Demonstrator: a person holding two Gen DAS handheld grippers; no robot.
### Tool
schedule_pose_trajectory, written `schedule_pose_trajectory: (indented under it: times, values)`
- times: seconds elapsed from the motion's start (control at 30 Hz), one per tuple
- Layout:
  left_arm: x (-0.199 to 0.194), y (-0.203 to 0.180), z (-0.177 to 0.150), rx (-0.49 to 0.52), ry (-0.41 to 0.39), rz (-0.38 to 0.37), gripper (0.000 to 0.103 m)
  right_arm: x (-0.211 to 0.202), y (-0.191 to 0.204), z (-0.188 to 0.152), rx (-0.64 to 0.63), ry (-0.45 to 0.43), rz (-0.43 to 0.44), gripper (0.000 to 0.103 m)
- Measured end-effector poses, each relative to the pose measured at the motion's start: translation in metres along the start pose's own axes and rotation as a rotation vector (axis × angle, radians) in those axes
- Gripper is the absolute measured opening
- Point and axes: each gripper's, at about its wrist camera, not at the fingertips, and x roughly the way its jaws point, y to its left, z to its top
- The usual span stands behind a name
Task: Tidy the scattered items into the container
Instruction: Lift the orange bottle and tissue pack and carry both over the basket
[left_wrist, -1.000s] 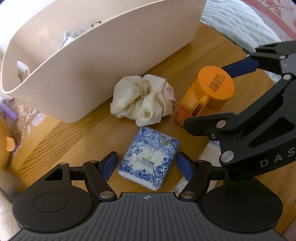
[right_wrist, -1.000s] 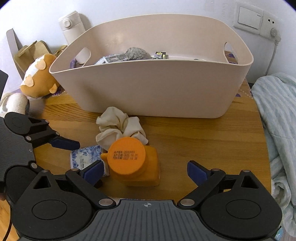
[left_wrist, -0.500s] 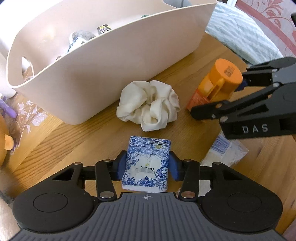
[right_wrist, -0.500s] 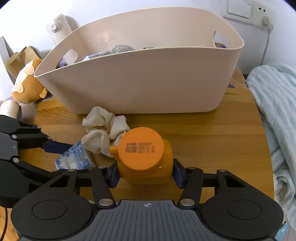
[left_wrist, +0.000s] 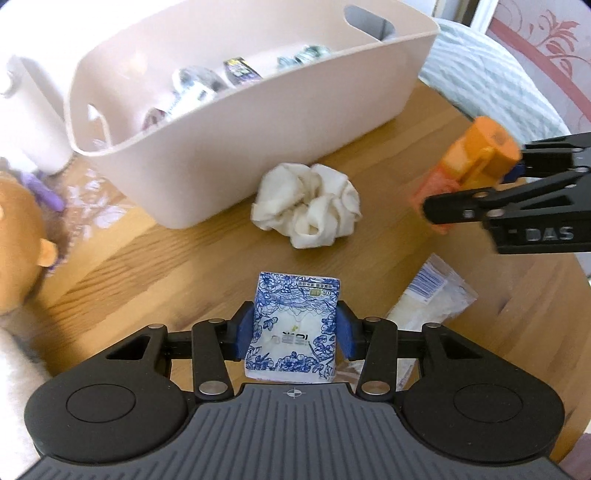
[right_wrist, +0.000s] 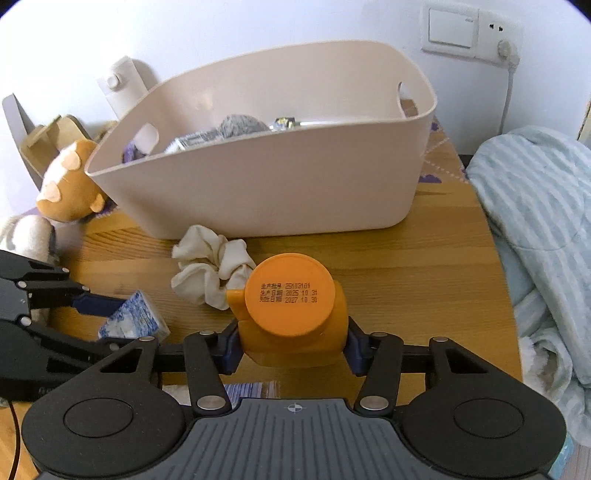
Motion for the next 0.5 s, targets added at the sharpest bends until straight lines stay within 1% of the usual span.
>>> schedule_pose_trajectory:
  times: [0.17, 0.27, 0.5]
  values:
    - [-0.014, -0.001, 0.003, -0.017, -0.023, 0.044, 0.046, -0.026, -0.005, 0.006, 0.007, -0.039, 0.016, 0.05]
    - [-0.025, 0.0, 0.003, -0.03, -0.046, 0.051, 0.046, -0.044, -0.009, 0.01, 0.025, -0.058, 0.039, 0.05]
    - [-0.054, 0.008, 0.005, -0.062, -0.095, 0.085, 0.046, -0.082, -0.009, 0.018, 0.002, -0.124, 0.05, 0.05]
